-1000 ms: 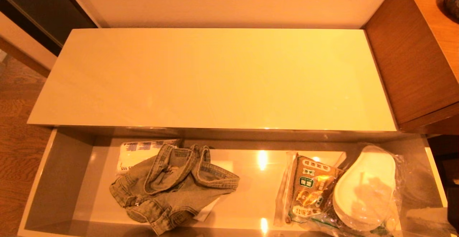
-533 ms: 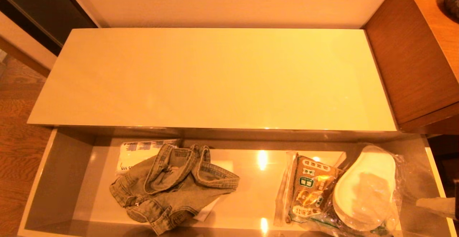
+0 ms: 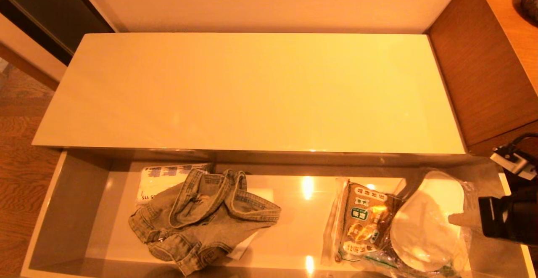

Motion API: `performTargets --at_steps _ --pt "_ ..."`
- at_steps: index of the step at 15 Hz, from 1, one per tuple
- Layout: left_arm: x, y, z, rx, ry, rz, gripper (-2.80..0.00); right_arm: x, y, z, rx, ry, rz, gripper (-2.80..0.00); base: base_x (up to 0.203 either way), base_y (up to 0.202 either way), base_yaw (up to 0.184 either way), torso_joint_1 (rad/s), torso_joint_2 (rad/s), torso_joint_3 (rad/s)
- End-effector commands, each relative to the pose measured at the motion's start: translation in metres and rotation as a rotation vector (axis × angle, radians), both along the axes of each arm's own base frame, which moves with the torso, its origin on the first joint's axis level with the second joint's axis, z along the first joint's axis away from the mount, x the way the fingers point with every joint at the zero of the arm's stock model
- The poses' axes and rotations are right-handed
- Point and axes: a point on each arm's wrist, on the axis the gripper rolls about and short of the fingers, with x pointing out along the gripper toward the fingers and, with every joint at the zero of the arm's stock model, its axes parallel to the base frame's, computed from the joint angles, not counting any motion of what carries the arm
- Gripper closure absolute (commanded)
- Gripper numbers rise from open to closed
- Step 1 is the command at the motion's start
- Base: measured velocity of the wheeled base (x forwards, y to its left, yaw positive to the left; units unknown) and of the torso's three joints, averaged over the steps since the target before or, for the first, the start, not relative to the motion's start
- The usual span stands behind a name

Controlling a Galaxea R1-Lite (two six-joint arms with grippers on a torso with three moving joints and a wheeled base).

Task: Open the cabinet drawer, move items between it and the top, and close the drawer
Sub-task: Take out the disposable slippers from the drawer

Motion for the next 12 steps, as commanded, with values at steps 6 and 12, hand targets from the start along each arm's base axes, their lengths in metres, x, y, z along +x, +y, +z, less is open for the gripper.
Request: performTargets --at_steps 6,12 --pt "0.000 0.000 0.000 0.003 0.000 -0.002 0.00 0.000 0.022 -0.028 -0.036 0.163 0.112 0.00 0.000 0.000 0.000 0.000 0.00 0.000" --pt "0.000 0.000 0.000 0.005 -0.002 -0.002 0.00 0.012 0.024 -0.059 -0.055 0.187 0.058 0.00 0.000 0.000 0.000 0.000 0.00 0.000"
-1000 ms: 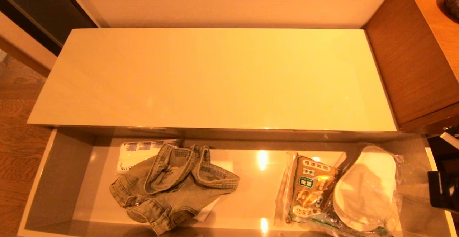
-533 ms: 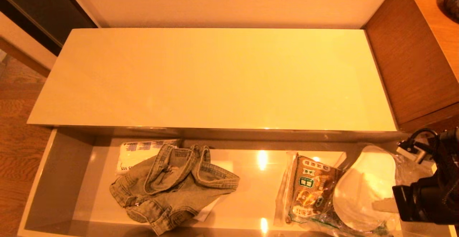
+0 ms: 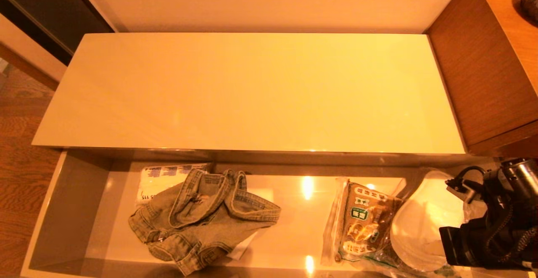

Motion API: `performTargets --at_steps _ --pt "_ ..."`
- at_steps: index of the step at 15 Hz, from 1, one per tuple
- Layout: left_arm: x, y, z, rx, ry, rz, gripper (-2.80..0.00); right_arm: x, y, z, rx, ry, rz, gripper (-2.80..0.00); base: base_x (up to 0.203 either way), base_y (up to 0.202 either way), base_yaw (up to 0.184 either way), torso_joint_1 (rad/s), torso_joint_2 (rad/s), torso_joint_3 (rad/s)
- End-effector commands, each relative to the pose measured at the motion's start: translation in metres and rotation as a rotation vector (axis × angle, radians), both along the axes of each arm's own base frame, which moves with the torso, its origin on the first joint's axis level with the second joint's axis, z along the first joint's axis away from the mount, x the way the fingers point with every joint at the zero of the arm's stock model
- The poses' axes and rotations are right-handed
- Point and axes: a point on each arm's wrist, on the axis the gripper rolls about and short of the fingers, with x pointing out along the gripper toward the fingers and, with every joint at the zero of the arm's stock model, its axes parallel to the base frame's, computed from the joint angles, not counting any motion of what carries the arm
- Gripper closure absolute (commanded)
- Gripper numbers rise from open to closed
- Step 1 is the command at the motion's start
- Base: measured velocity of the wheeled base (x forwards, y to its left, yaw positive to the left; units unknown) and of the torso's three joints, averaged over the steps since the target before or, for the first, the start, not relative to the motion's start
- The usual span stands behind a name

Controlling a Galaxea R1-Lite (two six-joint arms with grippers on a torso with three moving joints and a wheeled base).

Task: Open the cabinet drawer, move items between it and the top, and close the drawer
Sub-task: Take out the disposable slippers from the drawer

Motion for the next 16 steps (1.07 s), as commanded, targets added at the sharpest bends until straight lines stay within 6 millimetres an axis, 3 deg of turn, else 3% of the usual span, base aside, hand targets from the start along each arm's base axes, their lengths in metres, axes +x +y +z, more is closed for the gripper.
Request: performTargets --at_steps 1,4,7,16 --pt "0.000 0.000 0.000 0.000 0.000 0.000 0.00 0.002 0.000 -0.004 0.000 0.020 -0.004 0.00 0.000 0.000 0.000 0.000 0.00 0.000" --pt "0.000 0.000 0.000 0.000 0.000 0.000 0.00 0.005 -0.004 0.000 0.011 -0.022 -0.037 0.00 0.000 0.000 0.000 0.000 0.00 0.000" --pt "0.000 0.000 0.000 0.002 0.000 0.000 0.00 0.017 -0.017 0.006 0.078 -0.095 -0.176 0.00 0.000 0.000 0.000 0.000 0.00 0.000" --pt "0.000 0.000 0.000 0.002 0.000 0.000 0.00 0.023 -0.038 0.012 0.274 -0.102 -0.208 0.00 0.000 0.000 0.000 0.000 0.00 0.000"
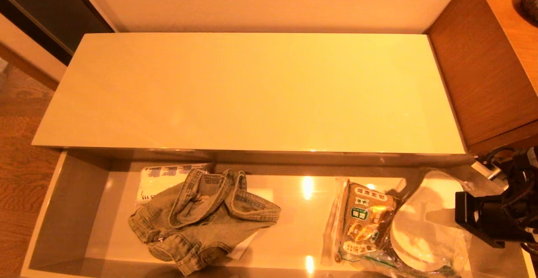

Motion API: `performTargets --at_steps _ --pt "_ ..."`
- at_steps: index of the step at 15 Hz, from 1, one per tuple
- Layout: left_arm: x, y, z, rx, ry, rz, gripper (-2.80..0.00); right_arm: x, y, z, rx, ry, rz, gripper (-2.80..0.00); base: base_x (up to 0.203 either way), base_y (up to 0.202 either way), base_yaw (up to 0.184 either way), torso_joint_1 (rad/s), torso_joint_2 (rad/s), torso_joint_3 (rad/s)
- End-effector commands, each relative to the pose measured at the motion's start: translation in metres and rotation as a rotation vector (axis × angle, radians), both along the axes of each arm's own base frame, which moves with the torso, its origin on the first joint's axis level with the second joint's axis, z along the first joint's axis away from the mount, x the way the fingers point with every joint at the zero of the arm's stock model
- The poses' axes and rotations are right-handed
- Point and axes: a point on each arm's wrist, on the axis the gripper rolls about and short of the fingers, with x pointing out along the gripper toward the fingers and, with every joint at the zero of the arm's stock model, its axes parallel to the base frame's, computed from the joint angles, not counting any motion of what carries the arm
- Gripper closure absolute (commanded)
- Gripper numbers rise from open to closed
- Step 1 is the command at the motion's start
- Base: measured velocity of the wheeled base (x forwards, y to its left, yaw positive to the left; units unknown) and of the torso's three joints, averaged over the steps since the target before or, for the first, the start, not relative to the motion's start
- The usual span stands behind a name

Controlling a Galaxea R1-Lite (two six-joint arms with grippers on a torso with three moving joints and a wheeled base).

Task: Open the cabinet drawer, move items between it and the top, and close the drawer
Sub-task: Take out the disposable slippers from the drawer

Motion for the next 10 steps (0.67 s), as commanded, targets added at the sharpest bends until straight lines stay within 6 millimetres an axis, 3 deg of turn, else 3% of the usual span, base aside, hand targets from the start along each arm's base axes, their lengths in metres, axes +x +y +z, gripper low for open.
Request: performTargets --at_steps 1,2,4,10 --pt "0.000 0.000 0.000 0.000 0.001 0.000 0.00 -0.001 -0.001 -0.004 0.017 0.021 0.005 0.00 0.000 0.000 0.000 0.000 0.00 0.000" --pt "0.000 0.000 0.000 0.000 0.001 0.000 0.00 -0.002 0.001 -0.009 0.037 0.054 0.020 -2.80 0.000 0.000 0.000 0.000 0.00 0.000" --pt "0.000 0.000 0.000 0.000 0.001 0.000 0.00 -0.003 0.002 -0.013 0.058 0.074 0.028 -2.80 0.000 0.000 0.000 0.000 0.00 0.000" --pt "0.000 0.000 0.000 0.000 0.001 0.000 0.00 0.005 -0.004 -0.073 0.116 0.214 0.056 -2.80 0.000 0.000 0.000 0.000 0.00 0.000"
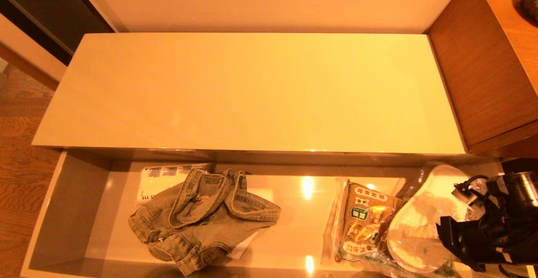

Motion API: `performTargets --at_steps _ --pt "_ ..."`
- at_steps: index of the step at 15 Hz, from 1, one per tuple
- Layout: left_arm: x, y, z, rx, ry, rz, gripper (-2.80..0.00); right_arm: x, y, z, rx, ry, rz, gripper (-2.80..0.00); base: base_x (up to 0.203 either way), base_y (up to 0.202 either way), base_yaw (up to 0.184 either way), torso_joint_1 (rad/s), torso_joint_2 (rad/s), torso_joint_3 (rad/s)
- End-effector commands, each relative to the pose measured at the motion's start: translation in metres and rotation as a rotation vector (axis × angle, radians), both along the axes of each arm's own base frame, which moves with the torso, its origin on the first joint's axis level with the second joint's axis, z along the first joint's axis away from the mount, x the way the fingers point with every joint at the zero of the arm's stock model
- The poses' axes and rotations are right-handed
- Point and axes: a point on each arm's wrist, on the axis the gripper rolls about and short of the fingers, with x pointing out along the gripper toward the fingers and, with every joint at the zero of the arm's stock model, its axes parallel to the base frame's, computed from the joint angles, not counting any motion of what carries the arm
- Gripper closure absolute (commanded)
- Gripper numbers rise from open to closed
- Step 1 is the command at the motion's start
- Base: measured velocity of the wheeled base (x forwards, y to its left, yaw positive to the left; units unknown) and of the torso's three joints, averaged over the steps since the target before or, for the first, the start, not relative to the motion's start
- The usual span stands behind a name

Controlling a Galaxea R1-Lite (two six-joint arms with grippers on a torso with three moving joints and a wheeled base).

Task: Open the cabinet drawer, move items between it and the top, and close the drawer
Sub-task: Take out the disposable slippers from the drawer

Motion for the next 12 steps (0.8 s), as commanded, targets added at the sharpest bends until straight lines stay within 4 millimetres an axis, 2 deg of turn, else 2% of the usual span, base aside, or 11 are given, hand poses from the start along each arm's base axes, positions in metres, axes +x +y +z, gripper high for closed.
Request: performTargets --at_steps 1,3,6,10,12 --pt "0.000 0.000 0.000 0.001 0.000 0.000 0.00 0.002 -0.003 -0.020 0.005 0.079 -0.014 -2.80 0.000 0.000 0.000 0.000 0.00 0.000" --pt "0.000 0.000 0.000 0.001 0.000 0.000 0.00 0.008 -0.013 -0.029 0.004 0.062 -0.061 -2.80 0.000 0.000 0.000 0.000 0.00 0.000" --pt "0.000 0.000 0.000 0.001 0.000 0.000 0.00 0.008 -0.016 -0.026 0.001 0.030 -0.074 -2.80 0.000 0.000 0.000 0.000 0.00 0.000" --pt "0.000 0.000 0.000 0.002 0.000 0.000 0.00 0.006 -0.016 -0.013 0.002 -0.025 -0.078 -2.80 0.000 0.000 0.000 0.000 0.00 0.000" --pt "0.000 0.000 0.000 0.001 0.000 0.000 0.00 0.004 -0.016 0.001 0.002 -0.082 -0.081 -2.80 0.000 0.000 0.000 0.000 0.00 0.000"
